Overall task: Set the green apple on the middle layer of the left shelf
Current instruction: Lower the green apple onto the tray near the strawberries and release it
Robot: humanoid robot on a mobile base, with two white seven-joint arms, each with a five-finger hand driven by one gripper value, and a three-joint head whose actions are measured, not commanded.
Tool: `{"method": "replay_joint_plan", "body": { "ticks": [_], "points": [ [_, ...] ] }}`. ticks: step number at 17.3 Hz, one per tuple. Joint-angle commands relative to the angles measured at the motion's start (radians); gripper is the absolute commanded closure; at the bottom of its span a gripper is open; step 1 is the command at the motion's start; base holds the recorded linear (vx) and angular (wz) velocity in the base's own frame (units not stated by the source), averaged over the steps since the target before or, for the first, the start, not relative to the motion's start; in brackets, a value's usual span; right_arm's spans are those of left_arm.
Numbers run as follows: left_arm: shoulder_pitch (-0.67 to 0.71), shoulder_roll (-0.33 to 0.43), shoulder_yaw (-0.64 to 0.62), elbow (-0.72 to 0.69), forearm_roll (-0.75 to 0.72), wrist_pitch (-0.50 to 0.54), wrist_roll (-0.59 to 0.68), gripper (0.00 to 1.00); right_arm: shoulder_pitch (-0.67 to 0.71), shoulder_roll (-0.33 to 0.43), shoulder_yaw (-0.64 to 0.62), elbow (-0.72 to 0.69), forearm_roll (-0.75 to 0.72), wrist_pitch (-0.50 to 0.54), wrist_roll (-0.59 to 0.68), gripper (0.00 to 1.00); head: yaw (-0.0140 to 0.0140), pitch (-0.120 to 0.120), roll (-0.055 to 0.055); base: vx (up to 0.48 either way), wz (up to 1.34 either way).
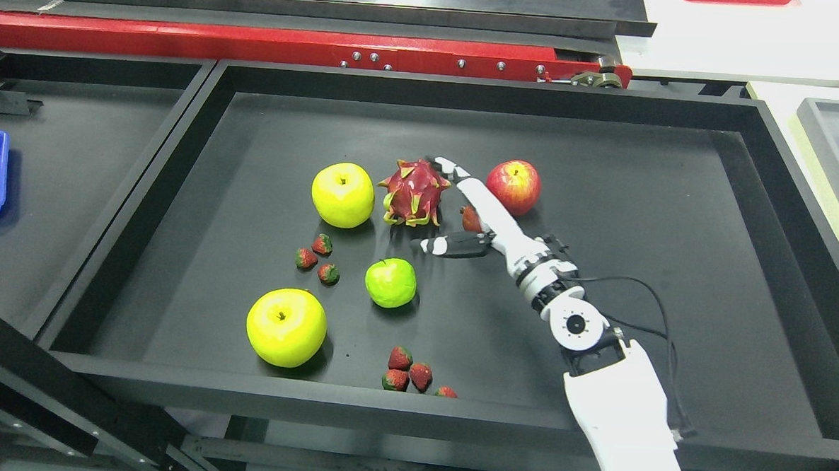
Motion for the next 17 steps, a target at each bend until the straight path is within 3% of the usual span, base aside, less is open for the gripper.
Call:
{"method": "replay_joint_plan", "body": {
  "ticks": [1,6,17],
  "points": [
    [0.0,0.017,0.0,0.0,0.0,0.0,0.0,0.0,0.155,-0.012,-0.269,-0.019,-0.361,0.002,-0.022,0.0,0.0,0.0,0.0,0.0,0.0],
    [0.0,0.017,0.0,0.002,0.0,0.0,0.0,0.0,0.27,-0.012,-0.275,-0.095,-0.438,0.002,-0.025,0.0,0.0,0.0,0.0,0.004,0.0],
    [0.0,0.017,0.0,0.0,0.0,0.0,0.0,0.0,0.272,-0.012,-0.273,-0.126,-0.438,0.008,-0.022,0.0,0.0,0.0,0.0,0.0,0.0]
  ]
}}
